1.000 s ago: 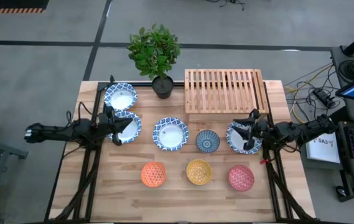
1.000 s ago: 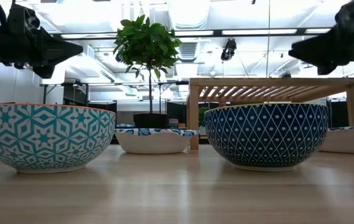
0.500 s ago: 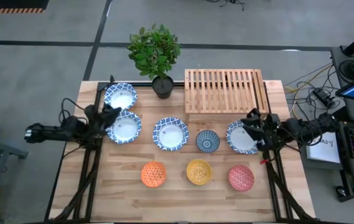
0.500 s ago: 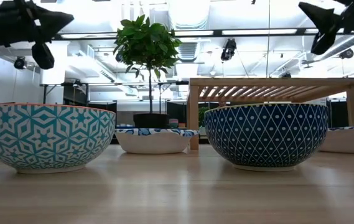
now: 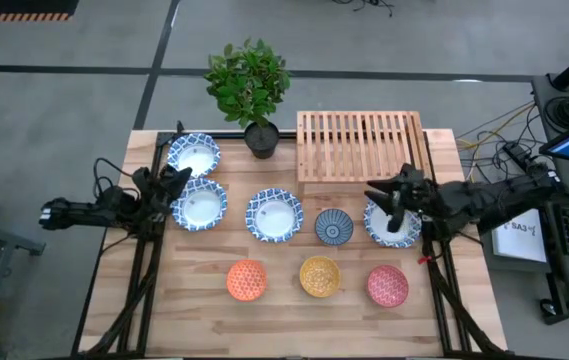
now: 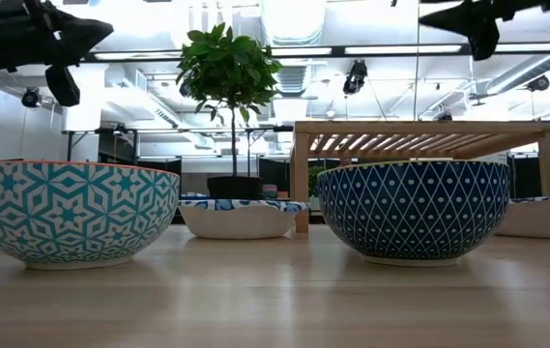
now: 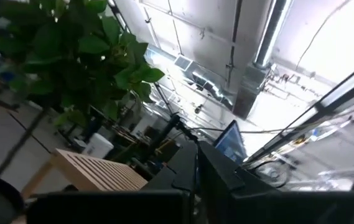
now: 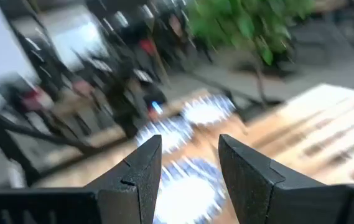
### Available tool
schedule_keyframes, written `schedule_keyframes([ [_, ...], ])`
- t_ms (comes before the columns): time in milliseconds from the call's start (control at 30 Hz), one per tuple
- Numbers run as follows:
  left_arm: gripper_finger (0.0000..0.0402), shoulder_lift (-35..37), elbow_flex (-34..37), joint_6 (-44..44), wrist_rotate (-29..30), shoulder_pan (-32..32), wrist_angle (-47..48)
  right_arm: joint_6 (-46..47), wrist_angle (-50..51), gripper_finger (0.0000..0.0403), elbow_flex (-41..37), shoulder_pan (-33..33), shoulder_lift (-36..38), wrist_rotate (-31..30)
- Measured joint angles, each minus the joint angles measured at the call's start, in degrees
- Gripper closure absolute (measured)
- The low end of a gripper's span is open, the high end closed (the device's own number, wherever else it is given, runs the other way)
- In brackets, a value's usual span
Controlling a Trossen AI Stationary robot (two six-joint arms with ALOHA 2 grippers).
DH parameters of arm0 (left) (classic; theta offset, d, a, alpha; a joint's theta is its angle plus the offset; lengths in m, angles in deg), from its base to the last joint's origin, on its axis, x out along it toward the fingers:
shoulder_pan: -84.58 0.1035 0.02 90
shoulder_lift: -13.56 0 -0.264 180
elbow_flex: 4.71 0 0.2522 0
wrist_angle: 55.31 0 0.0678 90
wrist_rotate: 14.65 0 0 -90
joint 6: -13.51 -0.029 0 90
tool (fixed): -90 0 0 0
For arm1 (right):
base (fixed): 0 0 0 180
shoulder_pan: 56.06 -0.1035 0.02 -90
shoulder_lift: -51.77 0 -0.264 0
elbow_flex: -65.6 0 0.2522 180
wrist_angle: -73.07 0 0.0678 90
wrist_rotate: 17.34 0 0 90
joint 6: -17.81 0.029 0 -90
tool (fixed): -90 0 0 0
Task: Place and stack bowls onto a shelf
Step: Put the white bowl on the shelf
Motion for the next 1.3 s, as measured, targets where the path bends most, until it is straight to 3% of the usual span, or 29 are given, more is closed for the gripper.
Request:
schedule_keyframes([
  [167,0.0402,0.0,0.0,-6.47,0.39,0.02,-1.98,7.85,19.45,0.0255,11.39,0.0,-7.2,0.16],
  [333,0.0402,0.0,0.0,-13.37,0.37,0.02,-5.86,23.42,39.29,0.0255,20.21,-0.01,-13.84,3.66],
  [633,0.0402,0.15,0.0,-22.48,1.83,0.01,-7.96,46.99,63.81,0.0254,26.22,-0.04,-27.04,27.76],
  [767,0.0402,0.15,0.02,-26.17,1.87,0.01,-8.26,46.45,69.5,0.0254,25.4,-0.02,-32.97,29.13],
  [1000,0.0402,0.21,0.04,-30.48,3.82,-0.01,-10.66,37.76,70.0,0.0254,24.76,0.0,-41.66,29.09],
  [1300,0.0402,0.22,0.04,-32.86,4.09,0.0,-10.67,33.5,69.97,0.0254,26.43,0.0,-50.4,29.89],
])
